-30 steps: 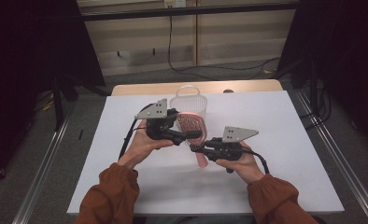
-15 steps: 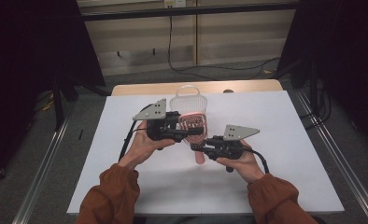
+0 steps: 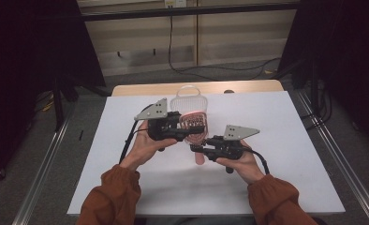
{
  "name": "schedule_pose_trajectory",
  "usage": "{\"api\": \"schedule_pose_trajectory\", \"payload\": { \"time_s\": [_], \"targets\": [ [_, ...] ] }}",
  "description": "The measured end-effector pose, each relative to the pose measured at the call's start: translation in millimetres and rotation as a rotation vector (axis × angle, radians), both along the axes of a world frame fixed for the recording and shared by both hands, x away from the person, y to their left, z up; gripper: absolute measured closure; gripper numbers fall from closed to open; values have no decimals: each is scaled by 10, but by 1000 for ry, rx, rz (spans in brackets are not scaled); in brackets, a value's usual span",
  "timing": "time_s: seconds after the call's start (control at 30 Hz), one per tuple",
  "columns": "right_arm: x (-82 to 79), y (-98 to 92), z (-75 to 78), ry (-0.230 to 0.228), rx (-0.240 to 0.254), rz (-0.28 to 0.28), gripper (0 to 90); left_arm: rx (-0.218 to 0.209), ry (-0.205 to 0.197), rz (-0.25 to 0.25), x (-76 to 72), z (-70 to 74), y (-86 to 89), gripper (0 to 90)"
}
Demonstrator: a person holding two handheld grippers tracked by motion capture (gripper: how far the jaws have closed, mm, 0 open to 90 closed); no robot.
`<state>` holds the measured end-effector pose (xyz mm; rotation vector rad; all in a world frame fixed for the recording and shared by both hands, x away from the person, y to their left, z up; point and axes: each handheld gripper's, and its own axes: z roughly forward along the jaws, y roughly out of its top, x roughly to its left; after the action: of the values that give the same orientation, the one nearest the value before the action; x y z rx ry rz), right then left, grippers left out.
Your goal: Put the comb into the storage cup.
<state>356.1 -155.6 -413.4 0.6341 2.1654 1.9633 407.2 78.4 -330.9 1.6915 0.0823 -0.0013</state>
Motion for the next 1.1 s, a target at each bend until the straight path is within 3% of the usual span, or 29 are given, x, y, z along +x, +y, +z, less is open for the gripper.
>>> {"api": "schedule_pose_trajectory", "payload": {
  "time_s": [0.2, 0.53, 0.87, 1.1],
  "targets": [
    [0, 15, 8, 14, -22, -14, 554, -1, 11, 11, -8, -12, -16, 627],
    [-14, 14, 22, 26, -62, -75, 235, 12, 9, 62, 32, -39, 22, 627],
    [-12, -4, 39, -2, -68, -134, 144, 13, 10, 92, 34, -17, 73, 627],
    [-14, -14, 36, 15, -63, -177, 42, 18, 4, 103, 29, 2, 103, 627]
  ]
}}
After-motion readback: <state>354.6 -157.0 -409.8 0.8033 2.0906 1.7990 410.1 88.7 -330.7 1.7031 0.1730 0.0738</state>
